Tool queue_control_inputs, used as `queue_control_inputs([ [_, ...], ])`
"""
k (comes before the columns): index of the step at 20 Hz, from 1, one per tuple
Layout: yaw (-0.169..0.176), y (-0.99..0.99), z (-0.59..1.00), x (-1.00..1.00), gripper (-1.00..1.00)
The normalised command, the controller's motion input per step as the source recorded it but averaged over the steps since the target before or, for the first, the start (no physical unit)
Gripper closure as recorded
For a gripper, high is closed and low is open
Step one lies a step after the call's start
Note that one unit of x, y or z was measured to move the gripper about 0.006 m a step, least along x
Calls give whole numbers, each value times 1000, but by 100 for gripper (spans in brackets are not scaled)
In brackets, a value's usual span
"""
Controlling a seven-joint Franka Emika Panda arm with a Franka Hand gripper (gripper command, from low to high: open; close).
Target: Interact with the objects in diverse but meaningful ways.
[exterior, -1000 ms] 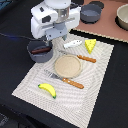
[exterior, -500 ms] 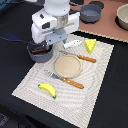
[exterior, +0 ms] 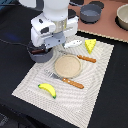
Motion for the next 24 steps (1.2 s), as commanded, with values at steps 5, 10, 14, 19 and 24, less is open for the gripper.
queue_control_inputs([
  [5,0,-127,-171,-265,100],
  [10,0,-128,-178,-277,100],
  [14,0,-121,-186,-281,100],
  [19,0,-105,-167,-247,100],
  [24,0,-106,-158,-243,100],
])
